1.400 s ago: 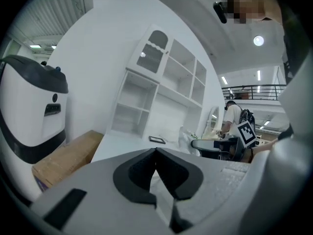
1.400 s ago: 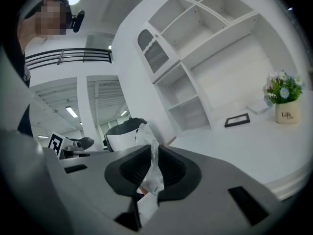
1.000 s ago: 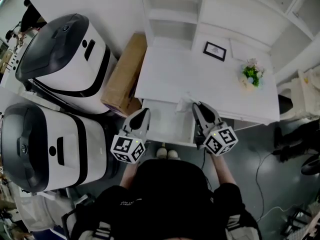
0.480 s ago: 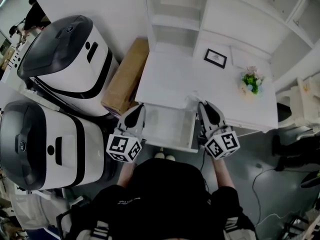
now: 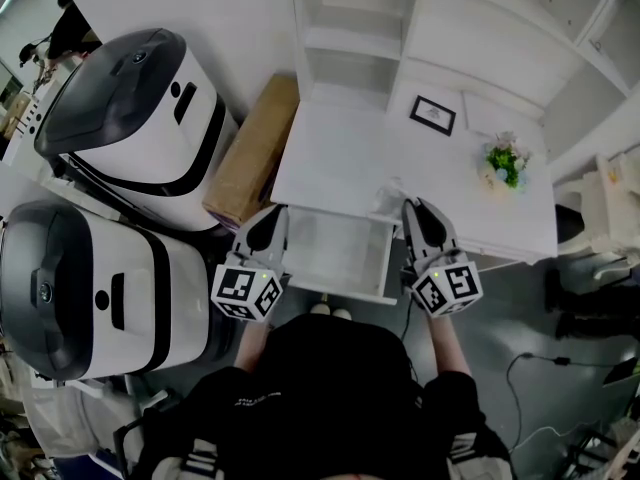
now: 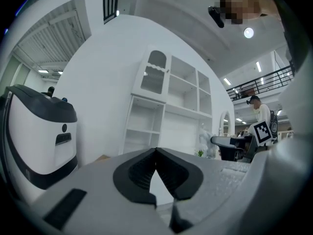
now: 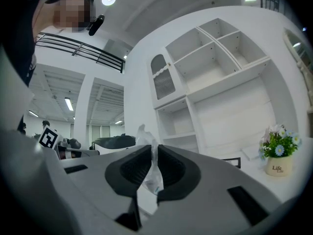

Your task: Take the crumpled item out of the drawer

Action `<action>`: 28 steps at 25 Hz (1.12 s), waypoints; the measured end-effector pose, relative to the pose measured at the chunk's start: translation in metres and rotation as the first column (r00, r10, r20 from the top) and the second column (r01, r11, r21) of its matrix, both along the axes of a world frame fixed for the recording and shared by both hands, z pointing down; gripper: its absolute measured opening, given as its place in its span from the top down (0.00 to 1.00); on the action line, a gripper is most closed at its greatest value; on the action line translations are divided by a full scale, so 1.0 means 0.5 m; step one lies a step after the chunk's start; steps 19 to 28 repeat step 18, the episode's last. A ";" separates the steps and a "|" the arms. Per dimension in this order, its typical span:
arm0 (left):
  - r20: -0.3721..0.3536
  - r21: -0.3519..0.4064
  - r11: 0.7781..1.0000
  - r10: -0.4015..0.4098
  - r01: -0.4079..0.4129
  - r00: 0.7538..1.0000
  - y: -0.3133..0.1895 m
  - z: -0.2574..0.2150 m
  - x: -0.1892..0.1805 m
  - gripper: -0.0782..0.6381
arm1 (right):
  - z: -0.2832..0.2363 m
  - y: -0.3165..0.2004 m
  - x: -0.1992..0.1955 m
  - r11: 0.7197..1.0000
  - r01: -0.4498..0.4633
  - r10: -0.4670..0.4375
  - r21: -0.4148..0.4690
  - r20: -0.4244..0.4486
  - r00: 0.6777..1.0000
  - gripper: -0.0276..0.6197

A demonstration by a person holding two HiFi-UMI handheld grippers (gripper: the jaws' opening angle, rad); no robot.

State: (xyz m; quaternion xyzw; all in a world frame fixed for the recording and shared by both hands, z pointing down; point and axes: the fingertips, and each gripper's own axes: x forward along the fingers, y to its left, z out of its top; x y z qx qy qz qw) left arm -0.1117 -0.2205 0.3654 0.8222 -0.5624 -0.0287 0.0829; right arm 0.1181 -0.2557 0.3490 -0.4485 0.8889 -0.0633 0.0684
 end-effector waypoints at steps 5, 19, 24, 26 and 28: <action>0.021 -0.002 1.000 -0.010 0.010 1.000 -0.002 0.002 -0.009 0.90 | -0.002 -0.003 0.000 1.000 0.000 0.000 0.006 -0.018 1.000 0.91; 0.035 -0.016 1.000 -0.011 0.011 0.999 -0.006 0.008 -0.012 0.90 | 0.006 -0.008 -0.003 1.000 -0.001 0.001 0.003 -0.017 1.000 0.91; 0.035 -0.016 1.000 -0.011 0.011 0.999 -0.006 0.008 -0.012 0.90 | 0.006 -0.008 -0.003 1.000 -0.001 0.001 0.003 -0.017 1.000 0.91; 0.035 -0.016 1.000 -0.011 0.011 0.999 -0.006 0.008 -0.012 0.90 | 0.006 -0.008 -0.003 1.000 -0.001 0.001 0.003 -0.017 1.000 0.91; 0.035 -0.016 1.000 -0.011 0.011 0.999 -0.006 0.008 -0.012 0.90 | 0.006 -0.008 -0.003 1.000 -0.001 0.001 0.003 -0.017 1.000 0.91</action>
